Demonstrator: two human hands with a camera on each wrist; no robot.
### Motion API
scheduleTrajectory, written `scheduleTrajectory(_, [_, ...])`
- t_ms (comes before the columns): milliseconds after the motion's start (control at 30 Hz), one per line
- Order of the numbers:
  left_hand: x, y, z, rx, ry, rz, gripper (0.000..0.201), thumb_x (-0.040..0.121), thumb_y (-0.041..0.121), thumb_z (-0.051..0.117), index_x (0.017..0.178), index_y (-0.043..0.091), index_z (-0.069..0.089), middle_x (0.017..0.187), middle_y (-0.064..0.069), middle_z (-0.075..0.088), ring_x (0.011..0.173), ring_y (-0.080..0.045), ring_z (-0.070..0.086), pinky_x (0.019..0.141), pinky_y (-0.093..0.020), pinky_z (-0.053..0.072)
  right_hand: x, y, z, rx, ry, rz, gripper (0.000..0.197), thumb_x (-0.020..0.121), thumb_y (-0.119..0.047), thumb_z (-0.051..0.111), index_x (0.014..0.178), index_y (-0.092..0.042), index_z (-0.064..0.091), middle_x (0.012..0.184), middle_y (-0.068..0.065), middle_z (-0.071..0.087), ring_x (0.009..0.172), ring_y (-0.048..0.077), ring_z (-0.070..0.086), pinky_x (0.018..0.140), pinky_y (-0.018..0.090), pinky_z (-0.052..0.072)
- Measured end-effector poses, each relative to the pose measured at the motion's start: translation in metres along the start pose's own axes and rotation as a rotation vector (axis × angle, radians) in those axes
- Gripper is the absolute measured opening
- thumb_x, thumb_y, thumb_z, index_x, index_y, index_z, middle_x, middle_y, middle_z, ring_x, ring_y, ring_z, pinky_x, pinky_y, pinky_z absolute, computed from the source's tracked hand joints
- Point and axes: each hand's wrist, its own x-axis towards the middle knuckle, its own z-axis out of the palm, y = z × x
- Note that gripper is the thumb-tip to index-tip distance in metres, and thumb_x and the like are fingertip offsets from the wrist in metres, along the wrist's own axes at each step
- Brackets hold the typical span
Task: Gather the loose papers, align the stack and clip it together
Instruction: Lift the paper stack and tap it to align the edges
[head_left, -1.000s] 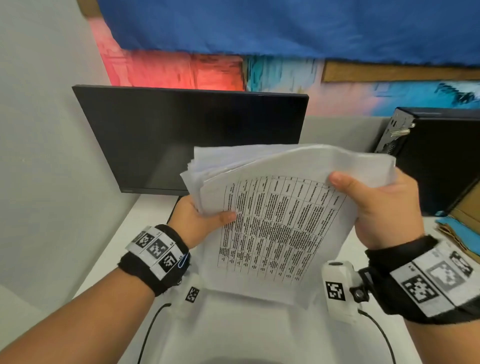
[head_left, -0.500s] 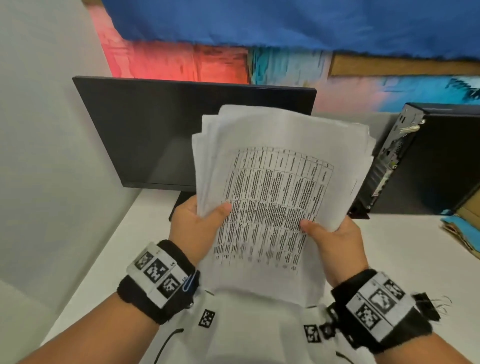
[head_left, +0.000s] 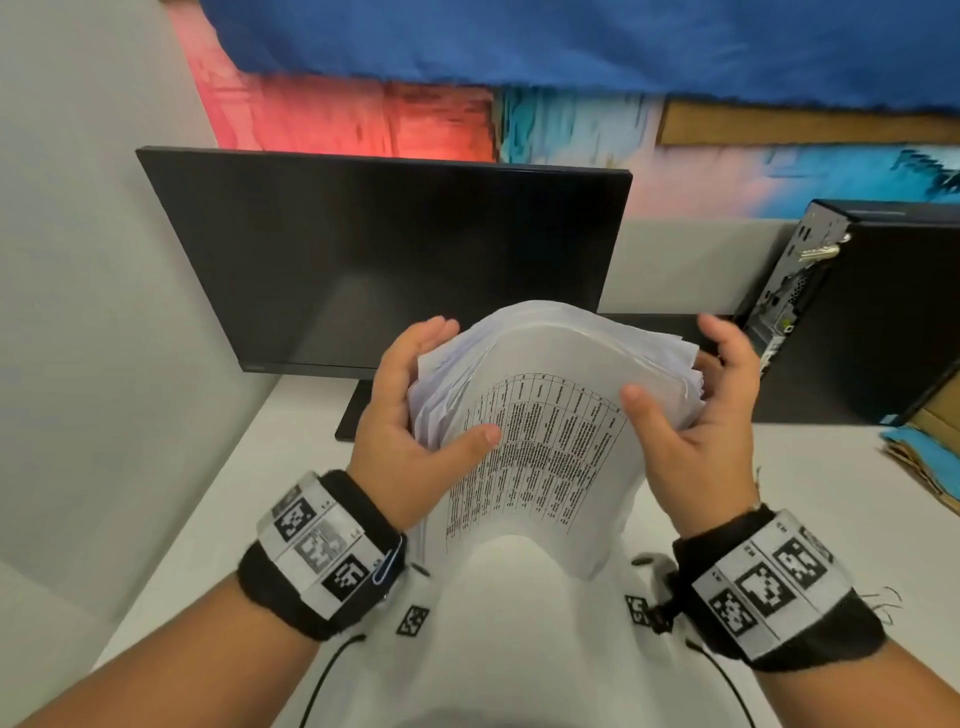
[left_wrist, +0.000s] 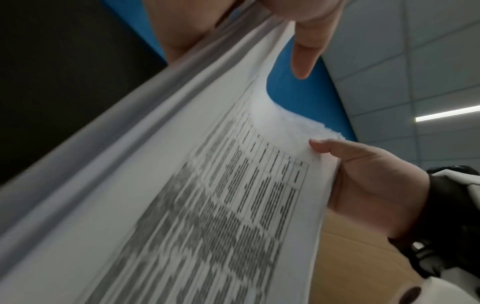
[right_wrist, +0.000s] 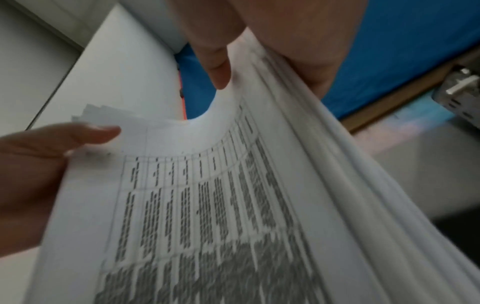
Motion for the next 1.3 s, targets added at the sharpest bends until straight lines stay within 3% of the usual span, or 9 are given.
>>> scheduleTrajectory(167, [0.019,0.004,-0.006,0.068,-0.065,0.1,0.044,0.065,0.029,0.072,0.1,0.05,0.056,0.129,0.019,0.051,0.118,-0.005,0.053,0.087,-0.02,0.051,0.022,0.005,-0.006,-0.28,-0.08,-0.216,0.039,0.086,-0.025,0.054,0.119,-0.046,0.05,0.112,-0.007,0.052,0.104,-0.014,0.045,0.091,0.006,0.038])
scheduleTrajectory(433, [0.022,0.004,-0.01,-0.104,-0.022,0.005,0.034,0.055,0.026,0.076,0.077,0.045,0.058,0.122,0.013,0.057,0.114,-0.011,0.058,0.073,-0.029,0.058,0.031,0.006,-0.009,-0.341,-0.102,-0.234,0.031,0.08,-0.03,0.058,0.111,-0.031,0.057,0.11,0.002,0.053,0.1,-0.02,0.042,0.089,0.0,0.033])
scheduleTrajectory(567, [0.025,0.001,-0.013,-0.115,0.024,-0.036,0.042,0.058,0.016,0.079,0.076,0.045,0.054,0.121,0.012,0.058,0.114,-0.015,0.058,0.07,-0.029,0.059,0.029,0.013,-0.016,-0.076,-0.152,0.068,0.075,0.069,-0.009,0.078,0.119,-0.048,0.039,0.115,-0.006,0.053,0.101,-0.004,0.055,0.083,0.014,0.049])
scheduleTrajectory(700, [0.026,0.002,-0.011,-0.061,0.082,-0.029,0.046,0.071,-0.003,0.071,0.075,0.038,0.049,0.118,0.008,0.061,0.11,-0.021,0.061,0.068,-0.029,0.059,0.018,0.021,-0.009,0.191,-0.124,0.348,0.033,0.064,-0.018,0.078,0.093,-0.029,0.066,0.085,-0.005,0.075,0.081,0.01,0.071,0.064,0.022,0.057])
scheduleTrajectory(800, [0.021,0.015,-0.011,-0.088,0.106,0.068,0.042,0.067,0.01,0.073,0.079,0.039,0.045,0.113,0.006,0.065,0.1,-0.016,0.067,0.064,-0.023,0.057,0.012,0.012,-0.009,0.231,-0.028,0.293,0.024,0.075,-0.003,0.068,0.085,-0.025,0.067,0.074,-0.012,0.075,0.073,0.005,0.071,0.063,0.02,0.057])
scheduleTrajectory(900, [0.01,0.019,-0.014,-0.14,0.052,0.145,0.05,0.063,0.012,0.073,0.092,0.039,0.043,0.116,0.0,0.063,0.092,-0.013,0.069,0.066,-0.022,0.056,0.001,0.005,-0.016,0.27,-0.055,0.25,0.024,0.066,-0.018,0.074,0.09,-0.024,0.072,0.086,-0.007,0.076,0.082,0.01,0.072,0.068,0.023,0.057])
scheduleTrajectory(1000, [0.002,-0.003,-0.014,-0.105,0.041,-0.079,0.059,0.055,0.018,0.079,0.102,0.039,0.05,0.114,-0.001,0.063,0.102,-0.013,0.065,0.071,-0.023,0.057,-0.009,0.01,-0.014,0.231,-0.106,0.32,0.054,0.054,-0.02,0.079,0.107,-0.014,0.067,0.095,-0.001,0.075,0.087,0.016,0.071,0.07,0.028,0.059])
scheduleTrajectory(1100, [-0.004,-0.018,-0.005,0.036,0.119,-0.369,0.04,0.064,0.02,0.08,0.1,0.024,0.063,0.095,0.001,0.07,0.09,-0.016,0.069,0.067,-0.033,0.06,-0.008,0.013,-0.01,0.224,-0.087,0.35,0.035,0.061,-0.007,0.074,0.091,-0.025,0.073,0.087,-0.004,0.076,0.086,0.017,0.072,0.074,0.03,0.059])
scheduleTrajectory(1300, [-0.002,-0.002,-0.008,-0.029,0.105,-0.257,0.032,0.065,0.016,0.079,0.087,0.036,0.066,0.081,0.019,0.073,0.085,-0.008,0.07,0.059,-0.019,0.056,-0.002,-0.005,-0.019,0.297,-0.069,0.234,0.027,0.06,-0.02,0.077,0.084,-0.03,0.073,0.087,-0.004,0.075,0.085,0.015,0.071,0.071,0.028,0.058])
